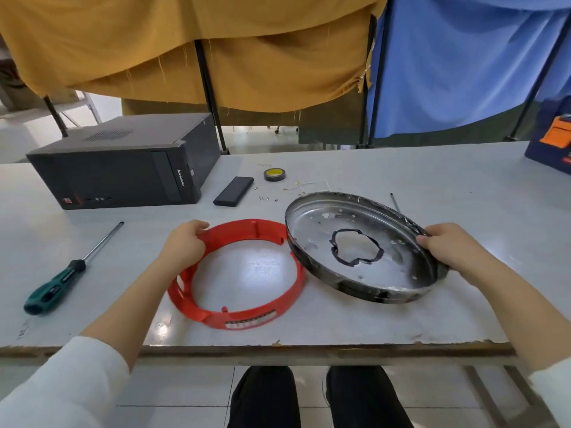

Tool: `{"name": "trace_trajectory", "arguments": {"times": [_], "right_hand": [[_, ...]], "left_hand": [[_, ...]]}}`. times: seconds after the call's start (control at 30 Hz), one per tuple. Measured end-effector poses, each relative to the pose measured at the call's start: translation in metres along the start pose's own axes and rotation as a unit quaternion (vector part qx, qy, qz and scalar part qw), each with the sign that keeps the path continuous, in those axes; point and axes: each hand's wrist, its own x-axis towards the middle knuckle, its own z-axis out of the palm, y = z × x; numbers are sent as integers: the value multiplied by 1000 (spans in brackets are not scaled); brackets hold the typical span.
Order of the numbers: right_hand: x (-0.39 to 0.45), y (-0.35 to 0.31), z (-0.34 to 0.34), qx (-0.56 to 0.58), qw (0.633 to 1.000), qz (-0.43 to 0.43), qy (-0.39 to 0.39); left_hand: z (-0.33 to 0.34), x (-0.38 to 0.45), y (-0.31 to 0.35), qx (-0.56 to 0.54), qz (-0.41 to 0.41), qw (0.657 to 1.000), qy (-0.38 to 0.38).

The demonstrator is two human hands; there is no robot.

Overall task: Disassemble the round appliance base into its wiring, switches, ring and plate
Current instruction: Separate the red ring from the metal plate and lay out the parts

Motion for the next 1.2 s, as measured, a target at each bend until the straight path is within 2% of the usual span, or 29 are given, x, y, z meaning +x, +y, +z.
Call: {"name": "trace_trajectory", "arguments": {"times": [0.23, 0.33, 0.4, 0.5, 0.6, 0.7, 0.8, 1.0, 1.13, 1.2], "right_hand": [[7, 2, -8, -116, 993, -26, 11], [11, 3, -9, -159, 986, -35, 17], [13, 3, -7, -180, 983, -35, 20], [14, 1, -1, -185, 982, -36, 24], [11, 0, 8, -183, 982, -38, 12], [10, 3, 15, -209, 976, -53, 11], [9, 5, 19, -250, 965, -77, 27], [13, 4, 19, -288, 955, -69, -15], [30, 2, 11, -313, 946, -66, 51], [39, 2, 11, -339, 936, -45, 87]], "left_hand": [[-15, 13, -19, 55, 4, 998, 6], [-8, 2, 1, 64, 82, 992, 66], [8, -13, 27, 22, 147, 986, 76], [42, -42, 65, -59, 161, 985, -27], [71, -58, 82, -61, 149, 981, -112], [78, -60, 85, 0, 158, 979, -125], [74, -58, 84, 7, 166, 976, -144], [66, -56, 79, 7, 158, 976, -152], [61, -58, 79, 40, 173, 976, -130], [58, -59, 78, 75, 196, 967, -143]]}}
